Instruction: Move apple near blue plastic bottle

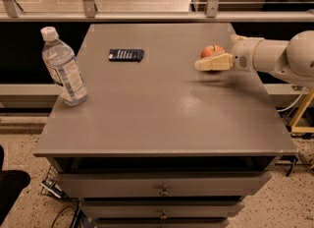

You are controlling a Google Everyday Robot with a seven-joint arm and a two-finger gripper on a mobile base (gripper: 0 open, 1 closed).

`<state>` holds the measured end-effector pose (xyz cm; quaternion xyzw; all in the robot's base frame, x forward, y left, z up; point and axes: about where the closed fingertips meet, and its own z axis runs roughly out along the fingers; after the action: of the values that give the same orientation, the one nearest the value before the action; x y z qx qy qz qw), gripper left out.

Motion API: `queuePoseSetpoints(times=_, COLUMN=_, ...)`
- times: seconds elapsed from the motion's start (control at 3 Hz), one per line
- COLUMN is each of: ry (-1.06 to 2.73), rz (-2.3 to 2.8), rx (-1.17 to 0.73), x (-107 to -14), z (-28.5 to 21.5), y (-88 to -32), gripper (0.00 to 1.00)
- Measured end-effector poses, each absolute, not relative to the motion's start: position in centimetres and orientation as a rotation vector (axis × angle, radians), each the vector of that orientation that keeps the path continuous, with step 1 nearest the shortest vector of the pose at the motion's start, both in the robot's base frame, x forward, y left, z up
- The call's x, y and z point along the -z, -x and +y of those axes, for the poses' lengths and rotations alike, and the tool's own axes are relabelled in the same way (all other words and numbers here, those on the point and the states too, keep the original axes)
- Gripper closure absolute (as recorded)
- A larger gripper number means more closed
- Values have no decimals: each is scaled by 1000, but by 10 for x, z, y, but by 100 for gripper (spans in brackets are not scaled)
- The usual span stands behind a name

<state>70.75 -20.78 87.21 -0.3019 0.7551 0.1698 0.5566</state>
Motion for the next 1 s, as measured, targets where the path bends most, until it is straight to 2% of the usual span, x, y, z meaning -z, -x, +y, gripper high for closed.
queuePoseSetpoints(times=0.33, ry=726, rz=1785, rx=-432, x=-866, z=-200, y=-706, gripper=0)
queuePoseSetpoints(times=1.0, ry=725, rz=1792, rx=-461, x=-861, z=-191, y=-705, gripper=41)
